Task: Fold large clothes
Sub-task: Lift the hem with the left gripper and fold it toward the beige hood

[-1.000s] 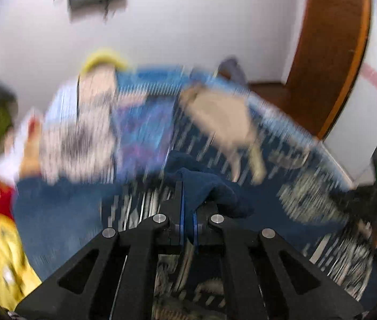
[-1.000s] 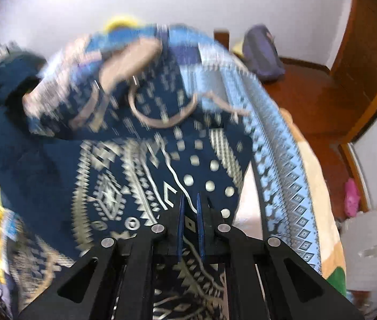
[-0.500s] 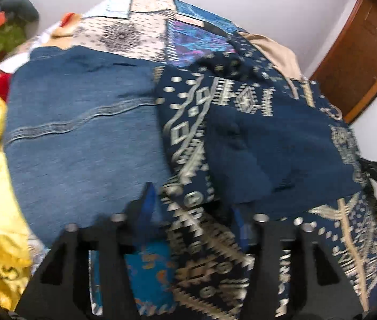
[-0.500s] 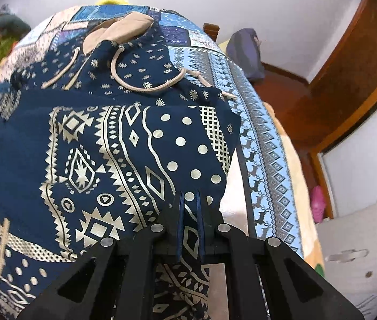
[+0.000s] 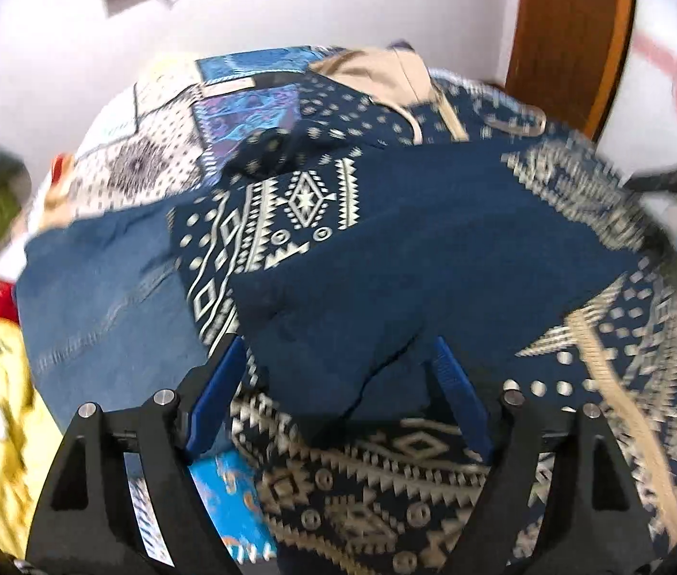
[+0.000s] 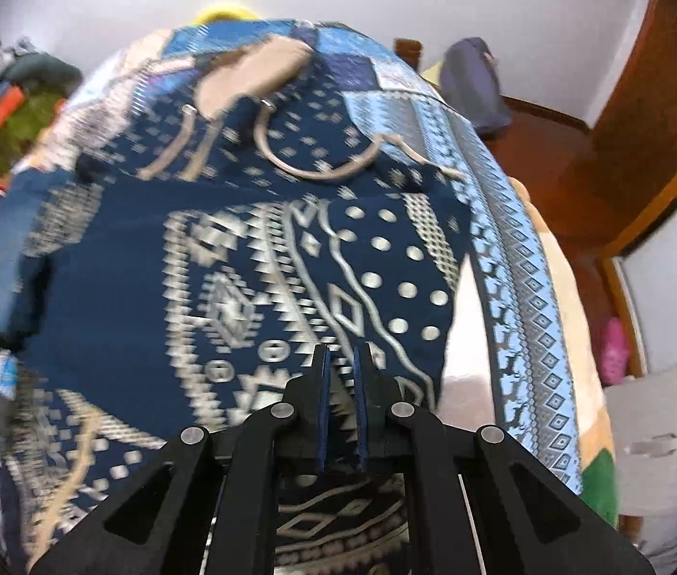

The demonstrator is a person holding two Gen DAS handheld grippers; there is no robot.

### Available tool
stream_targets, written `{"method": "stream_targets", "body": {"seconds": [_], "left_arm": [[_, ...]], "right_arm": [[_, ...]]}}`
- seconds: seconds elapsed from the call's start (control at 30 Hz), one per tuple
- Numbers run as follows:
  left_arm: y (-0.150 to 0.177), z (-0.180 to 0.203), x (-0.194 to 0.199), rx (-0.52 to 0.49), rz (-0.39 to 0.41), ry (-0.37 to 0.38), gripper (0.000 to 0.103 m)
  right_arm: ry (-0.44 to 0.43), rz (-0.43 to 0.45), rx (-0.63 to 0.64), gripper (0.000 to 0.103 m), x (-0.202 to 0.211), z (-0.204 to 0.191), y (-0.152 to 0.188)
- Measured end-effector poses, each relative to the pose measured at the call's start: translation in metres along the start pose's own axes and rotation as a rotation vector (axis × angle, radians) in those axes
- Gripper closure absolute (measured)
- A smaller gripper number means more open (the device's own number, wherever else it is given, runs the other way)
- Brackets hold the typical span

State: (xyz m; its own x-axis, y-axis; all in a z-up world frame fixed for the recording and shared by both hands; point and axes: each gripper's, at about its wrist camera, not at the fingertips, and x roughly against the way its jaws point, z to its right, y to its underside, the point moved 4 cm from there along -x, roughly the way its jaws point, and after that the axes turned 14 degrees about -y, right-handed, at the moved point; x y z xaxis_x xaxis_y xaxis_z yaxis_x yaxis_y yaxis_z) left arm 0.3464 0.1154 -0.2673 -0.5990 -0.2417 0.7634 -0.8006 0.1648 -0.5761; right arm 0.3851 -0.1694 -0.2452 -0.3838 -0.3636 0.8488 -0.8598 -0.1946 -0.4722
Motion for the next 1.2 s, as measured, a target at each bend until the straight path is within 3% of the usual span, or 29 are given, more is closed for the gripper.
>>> {"method": "stream_targets", "body": {"seconds": [0.07,0.1,0.17,0.23,0.27,0.37,0.53,0.6,0.83,0.9,0.93,0.97,1.0,1.03,1.1,1.2], "left_arm": [[-0.002,0.013,-0.016,-0.05,-0.028,-0.038,0.025],[-0.002,0.017,-0.028,-0.065,-0.048,-0.059,0.037],[-0.004,0.019,-0.038,-0.057,-0.069,-0.058,0.046],[-0.012,0.013,-0.036,-0.02,-0.047,-0.059,0.068],[-0.019,0.004,-0.032,0.015,-0.038,-0.071,0.087],[-0.032,-0.029,-0.02,0.144,-0.002,-0.033,0.088],[-0.023,-0.088,-0.014,0.288,-0.007,-0.032,0.088],[-0.004,-0.109,-0.02,0.326,-0.051,-0.024,0.088],[0.062,-0.127,-0.039,0.301,-0.222,-0.088,0.086],[0.074,-0.13,-0.037,0.292,-0.246,-0.093,0.076],[0.078,-0.131,-0.036,0.293,-0.246,-0.094,0.073],[0.08,-0.133,-0.031,0.294,-0.239,-0.098,0.065],[0.079,-0.134,-0.025,0.294,-0.225,-0.101,0.058],[0.076,-0.134,-0.02,0.291,-0.209,-0.108,0.055],[0.067,-0.134,-0.007,0.28,-0.168,-0.128,0.043],[0.042,-0.132,0.009,0.281,-0.091,-0.14,0.029]], "right_arm": [[-0.011,0.011,0.009,0.098,0.009,-0.004,0.001],[-0.015,0.015,0.017,0.098,0.013,-0.006,0.001],[-0.017,0.032,0.043,0.098,0.023,-0.008,0.001],[-0.001,0.046,0.063,0.098,0.029,-0.006,-0.001],[0.021,0.056,0.073,0.098,0.031,-0.002,-0.002],[0.043,0.044,0.062,0.098,0.022,0.011,-0.008],[0.065,-0.092,0.049,0.098,-0.036,0.032,-0.001],[0.088,-0.043,0.118,0.098,-0.037,0.029,0.002],[0.251,-0.006,0.224,0.098,-0.037,0.021,0.014],[0.301,-0.004,0.225,0.097,-0.036,0.024,0.013],[0.321,0.0,0.215,0.089,-0.035,0.027,0.014],[0.38,0.021,0.2,0.063,-0.032,0.033,0.013],[0.453,0.049,0.191,0.024,-0.028,0.042,0.013],[0.464,0.064,0.176,0.01,-0.025,0.05,0.013],[0.312,0.054,0.041,0.01,-0.018,0.073,0.013],[0.196,0.044,-0.058,0.01,-0.007,0.084,0.007]]}}
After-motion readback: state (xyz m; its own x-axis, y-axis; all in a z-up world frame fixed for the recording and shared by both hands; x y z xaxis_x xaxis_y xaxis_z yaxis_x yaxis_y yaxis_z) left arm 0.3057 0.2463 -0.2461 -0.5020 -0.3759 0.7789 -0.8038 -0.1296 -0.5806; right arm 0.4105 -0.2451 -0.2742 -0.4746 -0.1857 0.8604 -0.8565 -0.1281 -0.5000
